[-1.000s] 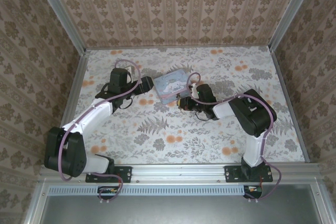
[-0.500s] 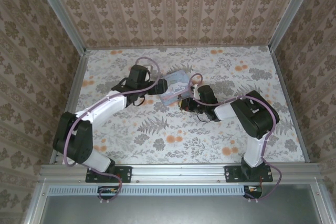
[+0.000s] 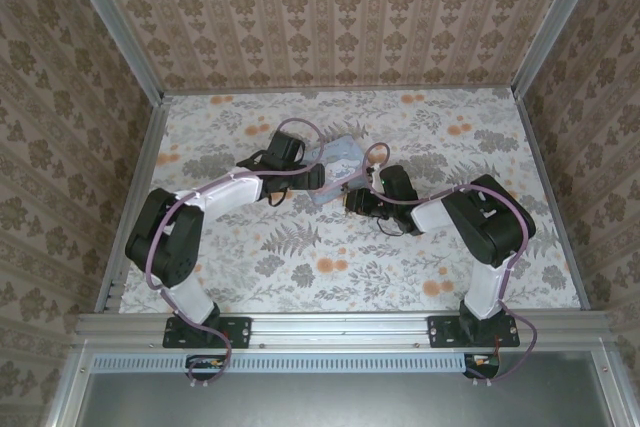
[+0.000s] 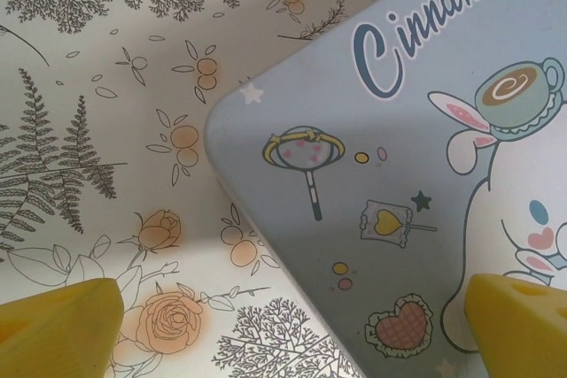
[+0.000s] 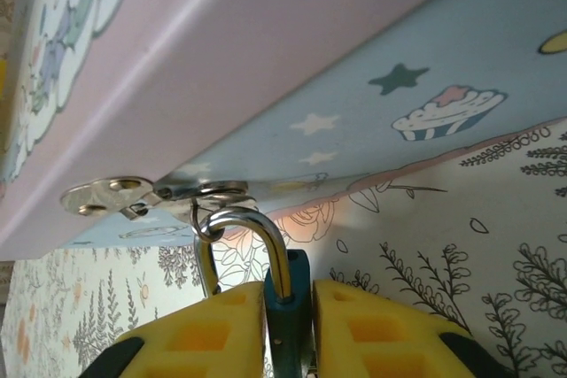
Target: Unlock the padlock with the key
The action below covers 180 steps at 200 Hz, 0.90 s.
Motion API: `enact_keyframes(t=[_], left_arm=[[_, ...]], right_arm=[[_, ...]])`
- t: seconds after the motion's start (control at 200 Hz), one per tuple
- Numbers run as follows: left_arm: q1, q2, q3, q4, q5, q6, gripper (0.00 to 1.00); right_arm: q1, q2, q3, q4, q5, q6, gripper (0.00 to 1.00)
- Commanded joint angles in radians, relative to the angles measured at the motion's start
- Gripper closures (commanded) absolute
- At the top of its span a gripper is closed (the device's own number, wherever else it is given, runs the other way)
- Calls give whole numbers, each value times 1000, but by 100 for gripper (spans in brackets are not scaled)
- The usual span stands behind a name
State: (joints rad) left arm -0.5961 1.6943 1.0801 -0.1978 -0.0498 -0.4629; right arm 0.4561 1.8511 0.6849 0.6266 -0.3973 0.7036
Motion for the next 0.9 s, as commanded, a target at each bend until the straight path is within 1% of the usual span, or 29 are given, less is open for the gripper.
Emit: enact_keyframes(t=[0.0,0.24,0.895], left_arm=[[-7,6,23,-6,-18,10,0],[-7,15,27,-5,-12,4,0],[-9,27,24,9,-2,-5,0]], right_arm=[[-7,-12,-31,2,6,9,76],[-9,-28,-69,44,-3,25,73],[-1,20,-48,84,-34,52,74]])
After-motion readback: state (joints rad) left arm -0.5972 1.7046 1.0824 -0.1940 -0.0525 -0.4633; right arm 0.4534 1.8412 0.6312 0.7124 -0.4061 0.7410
